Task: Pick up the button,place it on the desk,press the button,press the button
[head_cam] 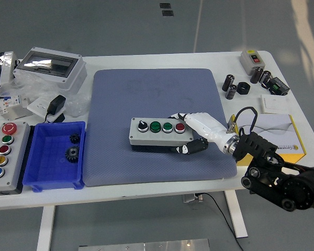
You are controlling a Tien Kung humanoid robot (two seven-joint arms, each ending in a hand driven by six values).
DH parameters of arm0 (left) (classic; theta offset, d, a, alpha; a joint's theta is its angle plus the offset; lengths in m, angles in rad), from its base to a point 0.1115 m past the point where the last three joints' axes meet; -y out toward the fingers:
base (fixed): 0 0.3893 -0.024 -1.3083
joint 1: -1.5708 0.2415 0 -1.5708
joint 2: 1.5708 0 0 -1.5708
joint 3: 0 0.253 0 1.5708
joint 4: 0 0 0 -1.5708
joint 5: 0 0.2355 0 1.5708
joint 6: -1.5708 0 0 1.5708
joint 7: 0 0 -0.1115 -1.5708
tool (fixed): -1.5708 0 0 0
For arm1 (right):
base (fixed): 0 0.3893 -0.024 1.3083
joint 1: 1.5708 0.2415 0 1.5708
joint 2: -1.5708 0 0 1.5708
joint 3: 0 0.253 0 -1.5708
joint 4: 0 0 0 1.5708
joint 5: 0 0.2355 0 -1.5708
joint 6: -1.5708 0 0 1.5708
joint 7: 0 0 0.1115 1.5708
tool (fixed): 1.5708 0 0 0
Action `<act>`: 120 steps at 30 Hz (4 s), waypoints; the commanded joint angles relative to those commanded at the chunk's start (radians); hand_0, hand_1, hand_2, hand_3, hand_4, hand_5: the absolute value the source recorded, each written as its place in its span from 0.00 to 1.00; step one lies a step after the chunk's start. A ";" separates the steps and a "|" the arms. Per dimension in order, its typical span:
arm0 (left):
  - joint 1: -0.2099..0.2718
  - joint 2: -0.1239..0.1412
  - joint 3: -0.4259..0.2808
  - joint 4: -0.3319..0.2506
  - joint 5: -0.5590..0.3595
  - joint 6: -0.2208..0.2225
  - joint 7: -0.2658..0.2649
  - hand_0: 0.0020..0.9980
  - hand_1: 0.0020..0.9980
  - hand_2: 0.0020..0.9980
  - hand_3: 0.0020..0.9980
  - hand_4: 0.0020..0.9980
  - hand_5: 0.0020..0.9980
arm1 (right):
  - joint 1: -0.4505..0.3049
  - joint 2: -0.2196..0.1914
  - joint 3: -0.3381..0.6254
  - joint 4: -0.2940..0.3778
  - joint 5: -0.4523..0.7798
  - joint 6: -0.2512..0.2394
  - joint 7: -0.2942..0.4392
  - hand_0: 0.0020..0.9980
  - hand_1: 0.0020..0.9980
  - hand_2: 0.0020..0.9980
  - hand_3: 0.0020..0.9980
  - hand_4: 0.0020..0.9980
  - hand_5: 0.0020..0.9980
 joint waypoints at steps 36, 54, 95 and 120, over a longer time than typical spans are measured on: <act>-0.002 0.001 0.013 0.000 -0.006 -0.004 -0.003 0.62 0.53 0.53 0.59 0.61 0.23 | 0.010 -0.053 -0.004 0.022 0.166 0.034 0.032 0.94 0.88 0.87 1.00 0.34 0.01; 0.003 -0.001 0.030 0.000 -0.013 -0.012 -0.001 0.62 0.52 0.53 0.59 0.60 0.22 | -0.026 -0.188 0.155 0.194 0.390 0.164 -0.005 0.92 0.87 0.87 1.00 0.38 0.01; 0.004 0.004 0.018 0.000 -0.008 -0.008 0.013 0.62 0.52 0.53 0.58 0.59 0.22 | 0.233 -0.094 0.099 0.236 0.527 0.577 -0.497 0.00 0.08 0.19 0.77 0.19 0.04; 0.005 0.004 0.026 0.000 -0.017 -0.010 0.007 0.62 0.52 0.53 0.58 0.59 0.22 | 0.167 -0.109 0.235 0.250 0.574 0.598 -0.445 0.00 0.07 0.18 0.75 0.21 0.04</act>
